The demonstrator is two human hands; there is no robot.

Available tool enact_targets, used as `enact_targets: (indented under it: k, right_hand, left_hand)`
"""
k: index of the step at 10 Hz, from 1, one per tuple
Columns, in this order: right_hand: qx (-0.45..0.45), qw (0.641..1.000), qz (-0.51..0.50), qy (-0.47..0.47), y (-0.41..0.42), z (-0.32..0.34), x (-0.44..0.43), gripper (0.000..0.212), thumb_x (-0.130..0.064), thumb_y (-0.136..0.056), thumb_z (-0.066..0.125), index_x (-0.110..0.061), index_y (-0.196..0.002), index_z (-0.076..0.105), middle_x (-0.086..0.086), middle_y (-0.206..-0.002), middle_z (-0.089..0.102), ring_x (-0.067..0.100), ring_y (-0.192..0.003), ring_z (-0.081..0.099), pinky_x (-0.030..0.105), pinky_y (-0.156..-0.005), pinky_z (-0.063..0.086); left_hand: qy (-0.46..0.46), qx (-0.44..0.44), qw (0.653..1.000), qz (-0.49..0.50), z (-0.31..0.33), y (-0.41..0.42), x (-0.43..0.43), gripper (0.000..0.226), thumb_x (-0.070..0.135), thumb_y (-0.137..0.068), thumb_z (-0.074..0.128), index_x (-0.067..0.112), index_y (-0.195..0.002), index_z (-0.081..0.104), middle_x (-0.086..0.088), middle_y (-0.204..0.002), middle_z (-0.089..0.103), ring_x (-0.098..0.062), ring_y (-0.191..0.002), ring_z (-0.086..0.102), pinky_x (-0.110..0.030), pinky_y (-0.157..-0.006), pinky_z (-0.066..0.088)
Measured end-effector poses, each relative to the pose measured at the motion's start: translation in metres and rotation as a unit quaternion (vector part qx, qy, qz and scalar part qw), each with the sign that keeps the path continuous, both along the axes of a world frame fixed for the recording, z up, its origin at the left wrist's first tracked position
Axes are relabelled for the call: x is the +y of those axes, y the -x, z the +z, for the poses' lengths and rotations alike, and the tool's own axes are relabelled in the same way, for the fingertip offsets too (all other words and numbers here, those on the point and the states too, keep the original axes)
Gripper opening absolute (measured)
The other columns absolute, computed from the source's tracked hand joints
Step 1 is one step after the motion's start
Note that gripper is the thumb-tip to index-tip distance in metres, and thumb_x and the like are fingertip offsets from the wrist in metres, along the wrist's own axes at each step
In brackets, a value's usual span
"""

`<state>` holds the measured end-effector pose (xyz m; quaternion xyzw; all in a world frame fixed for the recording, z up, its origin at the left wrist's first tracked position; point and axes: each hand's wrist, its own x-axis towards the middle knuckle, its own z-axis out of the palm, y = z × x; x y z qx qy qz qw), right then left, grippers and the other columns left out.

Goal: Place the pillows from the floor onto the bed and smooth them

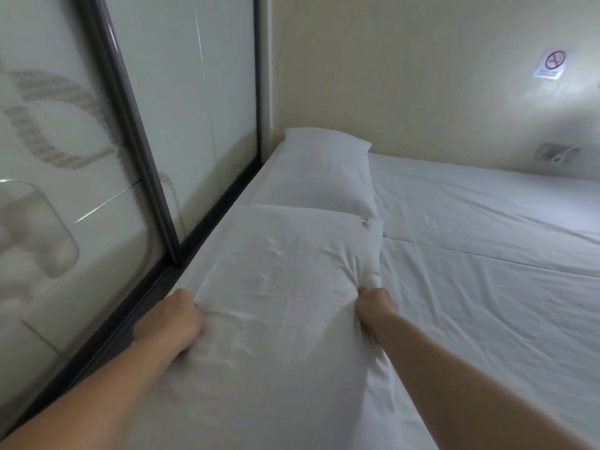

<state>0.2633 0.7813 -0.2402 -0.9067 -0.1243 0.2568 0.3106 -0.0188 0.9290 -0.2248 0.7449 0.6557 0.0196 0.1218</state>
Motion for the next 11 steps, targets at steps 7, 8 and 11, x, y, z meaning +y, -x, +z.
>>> enact_targets:
  k: [7, 8, 11]
  right_hand:
    - [-0.118, 0.962, 0.224, 0.103, 0.066, -0.026, -0.028, 0.070, -0.064, -0.090, 0.016, -0.033, -0.151, 0.001, -0.006, -0.162, -0.008, 0.019, -0.147, -0.007, 0.052, -0.116, 0.003]
    - [-0.060, 0.978, 0.156, 0.121, 0.059, -0.012, -0.045, 0.072, -0.060, -0.090, 0.019, -0.025, -0.152, 0.005, 0.003, -0.162, 0.004, 0.026, -0.146, 0.010, 0.054, -0.113, 0.015]
    - [-0.132, 0.938, 0.313, 0.065, 0.121, 0.084, -0.088, 0.063, -0.049, -0.097, 0.032, -0.026, -0.152, 0.010, 0.008, -0.157, 0.022, 0.030, -0.139, 0.029, 0.044, -0.106, 0.029]
  left_hand:
    - [0.089, -0.001, 0.990, -0.107, -0.049, -0.018, -0.063, 0.089, 0.084, -0.072, -0.003, 0.039, -0.146, -0.020, -0.008, -0.160, -0.017, -0.025, -0.146, -0.012, -0.058, -0.113, 0.001]
    - [0.094, 0.017, 0.993, -0.064, -0.042, 0.007, -0.073, 0.092, 0.081, -0.076, 0.000, 0.029, -0.151, -0.008, -0.017, -0.160, -0.002, -0.029, -0.146, 0.001, -0.051, -0.116, 0.006]
    - [0.143, 0.116, 0.981, -0.061, 0.054, 0.066, -0.158, 0.069, 0.064, -0.090, 0.013, 0.019, -0.141, 0.025, -0.012, -0.140, 0.040, -0.033, -0.121, 0.042, -0.049, -0.094, 0.037]
